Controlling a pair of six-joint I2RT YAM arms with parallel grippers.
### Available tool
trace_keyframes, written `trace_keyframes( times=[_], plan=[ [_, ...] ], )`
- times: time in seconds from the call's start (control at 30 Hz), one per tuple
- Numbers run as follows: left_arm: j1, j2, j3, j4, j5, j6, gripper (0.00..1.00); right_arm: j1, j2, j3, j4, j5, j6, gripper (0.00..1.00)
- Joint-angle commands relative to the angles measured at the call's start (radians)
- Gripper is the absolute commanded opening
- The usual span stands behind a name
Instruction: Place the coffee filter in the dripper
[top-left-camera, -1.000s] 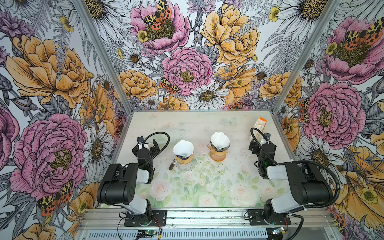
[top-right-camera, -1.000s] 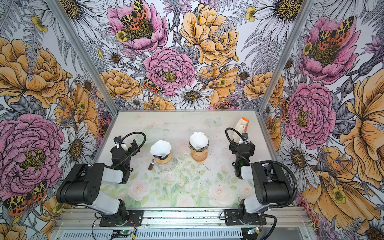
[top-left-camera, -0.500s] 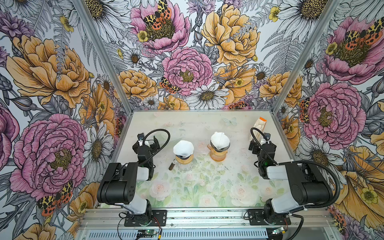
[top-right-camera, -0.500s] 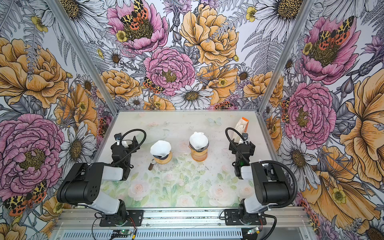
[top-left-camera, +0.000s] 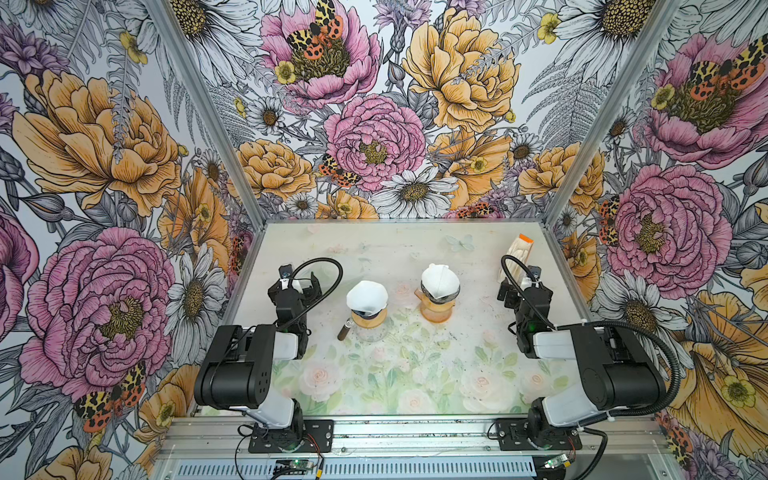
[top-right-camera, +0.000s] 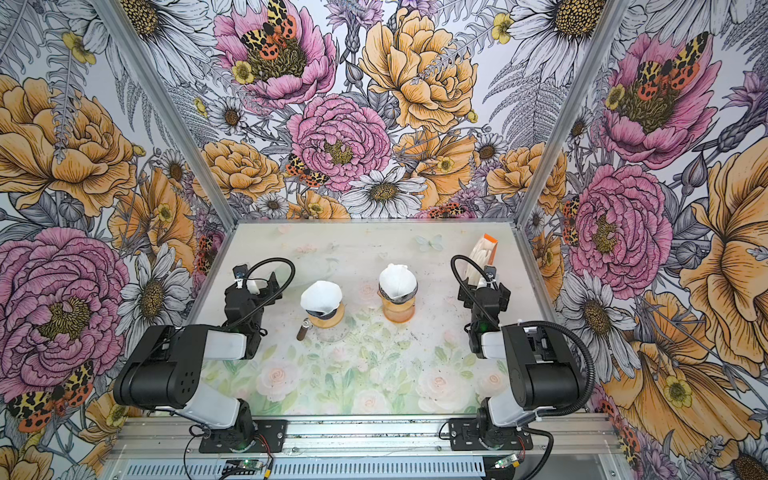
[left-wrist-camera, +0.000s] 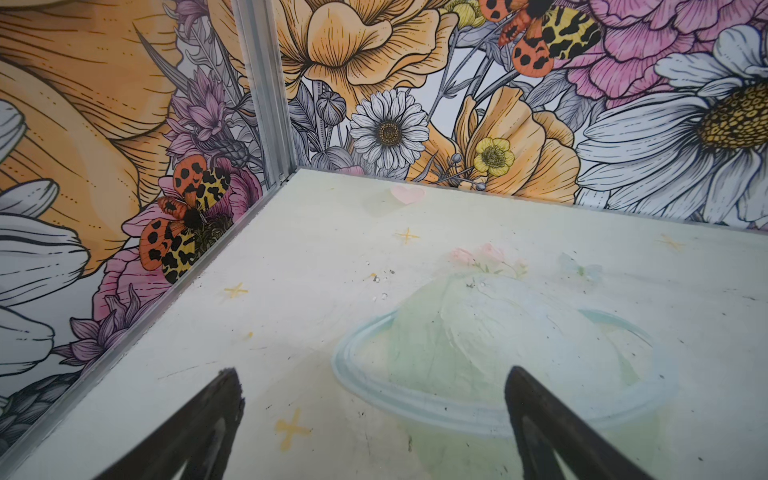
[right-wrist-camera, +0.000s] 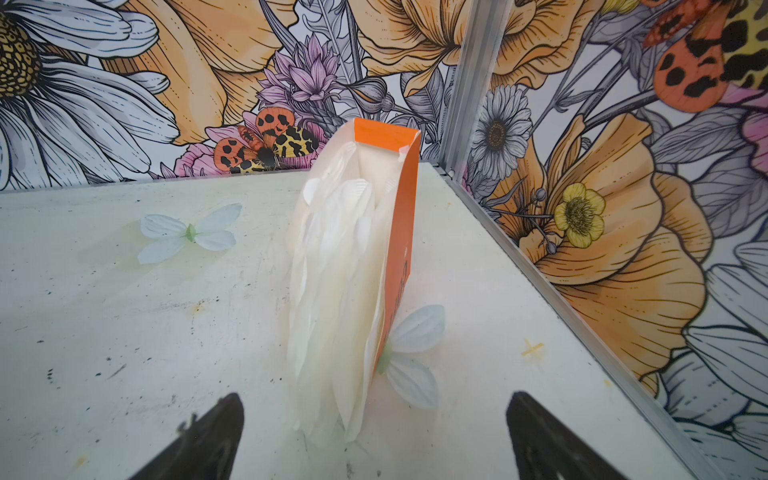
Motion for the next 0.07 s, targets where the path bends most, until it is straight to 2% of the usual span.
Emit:
trace_keyframes(
  times=[0.0,0.03],
  plan=[
    [-0.001,0.005,0.013,0.003,0.046,0.017,0.99,0.004,0.006,0.016,0.036,-0.008,-0.008,0.99],
    [-0.003,0.005,0.015,0.001,0.046,0.020,0.99,0.004,0.007,0.017,0.037,-0.007,-0.007,0.99]
  ],
)
